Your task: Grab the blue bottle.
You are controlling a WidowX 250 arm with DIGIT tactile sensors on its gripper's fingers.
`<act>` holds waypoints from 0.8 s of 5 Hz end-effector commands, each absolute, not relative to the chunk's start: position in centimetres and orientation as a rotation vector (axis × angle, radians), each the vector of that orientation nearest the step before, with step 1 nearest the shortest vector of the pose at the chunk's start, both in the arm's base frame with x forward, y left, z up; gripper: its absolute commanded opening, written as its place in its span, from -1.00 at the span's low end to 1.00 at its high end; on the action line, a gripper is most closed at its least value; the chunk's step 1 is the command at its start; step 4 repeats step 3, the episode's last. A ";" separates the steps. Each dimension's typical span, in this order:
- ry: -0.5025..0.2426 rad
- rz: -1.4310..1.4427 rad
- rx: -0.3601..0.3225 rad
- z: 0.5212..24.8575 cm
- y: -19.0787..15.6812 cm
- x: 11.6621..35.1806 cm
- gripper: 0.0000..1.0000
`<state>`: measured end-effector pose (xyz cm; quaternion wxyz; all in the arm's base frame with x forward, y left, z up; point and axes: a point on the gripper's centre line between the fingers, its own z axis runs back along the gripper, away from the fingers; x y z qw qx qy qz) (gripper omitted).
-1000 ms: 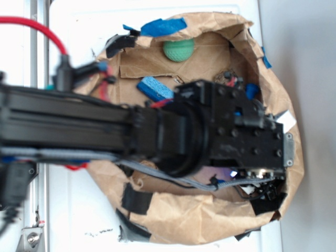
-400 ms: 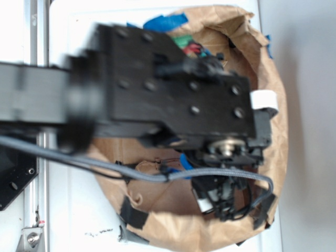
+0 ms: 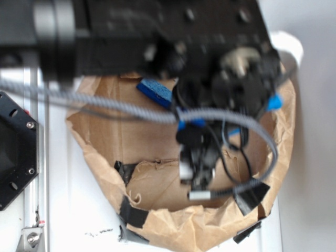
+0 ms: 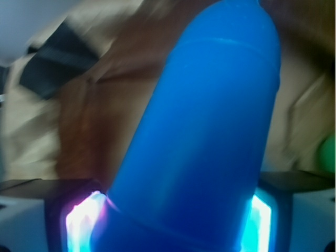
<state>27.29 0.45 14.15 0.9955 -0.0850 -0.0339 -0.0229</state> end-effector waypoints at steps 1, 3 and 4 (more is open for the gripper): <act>-0.248 -0.149 -0.121 16.3 2.8 26.0 -1.00; -0.187 -0.110 -0.098 15.7 1.8 23.9 -1.00; -0.187 -0.110 -0.098 15.7 1.8 23.9 -1.00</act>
